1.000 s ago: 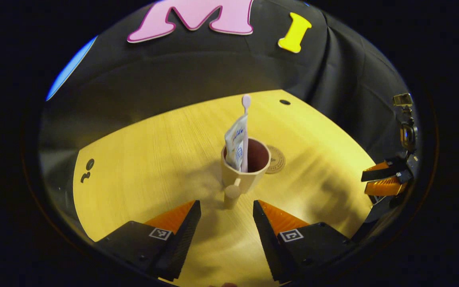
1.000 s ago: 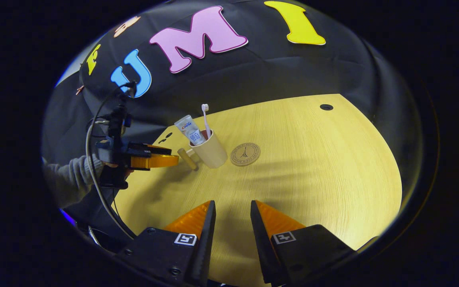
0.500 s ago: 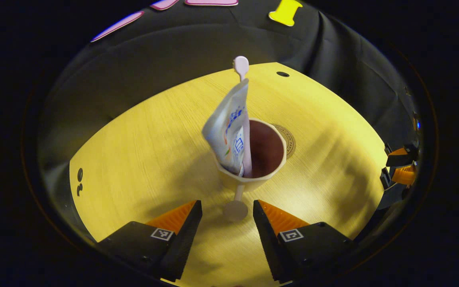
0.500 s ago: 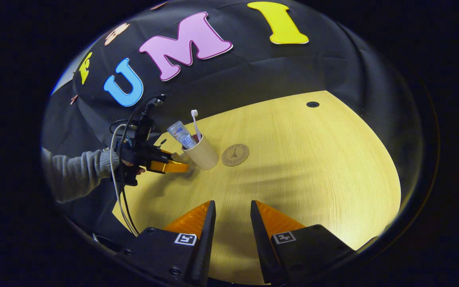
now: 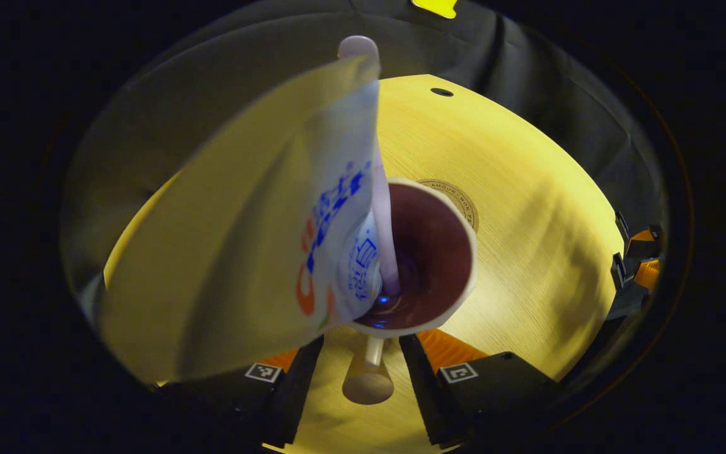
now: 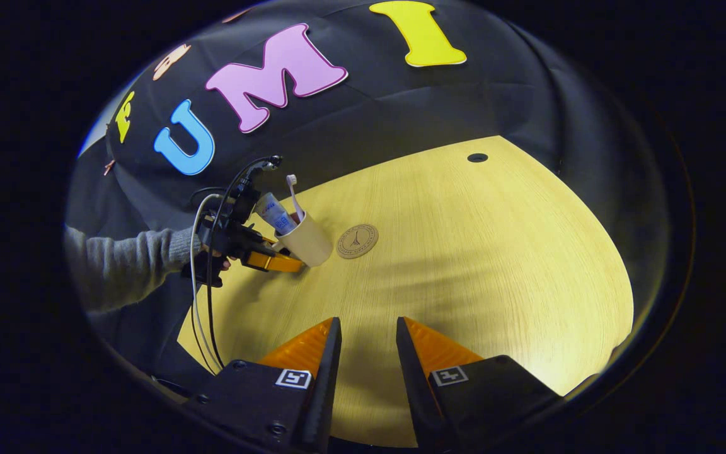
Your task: Put the toothbrush and toothpaste on the desktop into the cup, then pick up the cup and place it on the coaster on the desktop.
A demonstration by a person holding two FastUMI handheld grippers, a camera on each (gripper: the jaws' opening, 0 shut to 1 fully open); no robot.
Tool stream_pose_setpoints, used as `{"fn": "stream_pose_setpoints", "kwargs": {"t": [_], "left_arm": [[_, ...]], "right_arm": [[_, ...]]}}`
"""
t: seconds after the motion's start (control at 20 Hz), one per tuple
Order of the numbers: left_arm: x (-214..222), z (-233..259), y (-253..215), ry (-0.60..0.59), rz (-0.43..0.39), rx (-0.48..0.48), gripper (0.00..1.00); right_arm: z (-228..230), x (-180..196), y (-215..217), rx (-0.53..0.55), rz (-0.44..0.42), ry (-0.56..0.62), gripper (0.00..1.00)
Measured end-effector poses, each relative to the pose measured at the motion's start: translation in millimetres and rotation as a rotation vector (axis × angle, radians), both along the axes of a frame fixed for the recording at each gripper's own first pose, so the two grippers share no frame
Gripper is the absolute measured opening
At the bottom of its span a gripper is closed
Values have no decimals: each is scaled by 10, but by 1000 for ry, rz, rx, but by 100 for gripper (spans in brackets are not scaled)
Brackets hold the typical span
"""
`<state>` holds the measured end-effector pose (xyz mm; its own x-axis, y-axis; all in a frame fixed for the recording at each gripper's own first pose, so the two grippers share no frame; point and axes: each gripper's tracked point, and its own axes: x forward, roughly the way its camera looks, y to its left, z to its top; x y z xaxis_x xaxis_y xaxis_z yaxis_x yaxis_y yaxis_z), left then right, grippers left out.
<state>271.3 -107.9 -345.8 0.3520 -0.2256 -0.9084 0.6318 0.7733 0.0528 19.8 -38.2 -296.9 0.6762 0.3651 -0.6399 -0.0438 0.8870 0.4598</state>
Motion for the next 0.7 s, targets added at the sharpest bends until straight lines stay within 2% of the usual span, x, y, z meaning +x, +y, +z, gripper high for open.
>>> {"fn": "stream_pose_setpoints", "kwargs": {"t": [0.1, 0.15, 0.3, 0.35, 0.4, 0.45, 0.5, 0.55, 0.6, 0.65, 0.7], "left_arm": [[7, 11, -15, 14, 1, 1, 66], [6, -4, -15, 18, 2, 4, 65], [29, -14, -9, 9, 16, 13, 34], [24, -11, -14, 10, 20, 12, 38], [21, -4, -12, 11, 26, 7, 33], [20, -6, -17, 11, 34, 2, 37], [22, -7, -17, 9, 41, 0, 32], [29, -4, -9, 0, 45, 2, 32], [40, 7, -2, -11, 48, 3, 36], [54, 14, 9, -20, 52, 8, 31], [55, 39, 3, -25, 54, 3, 36]], "right_arm": [[-12, -4, -4, 3, 0, 5, 54], [-17, -13, 2, 4, 1, 7, 54], [-21, 0, -1, 4, 8, 9, 54], [-21, -1, -4, 3, 9, 10, 54], [-20, 11, -7, 2, 10, 12, 54], [-29, 3, -14, 2, 10, 13, 54], [-35, 10, -21, 1, 10, 15, 54], [-32, 10, -23, 0, 10, 15, 54], [-30, 18, -22, 1, 10, 16, 54], [-33, 18, -23, 2, 10, 16, 54], [-28, 21, -19, 3, 10, 16, 54]]}}
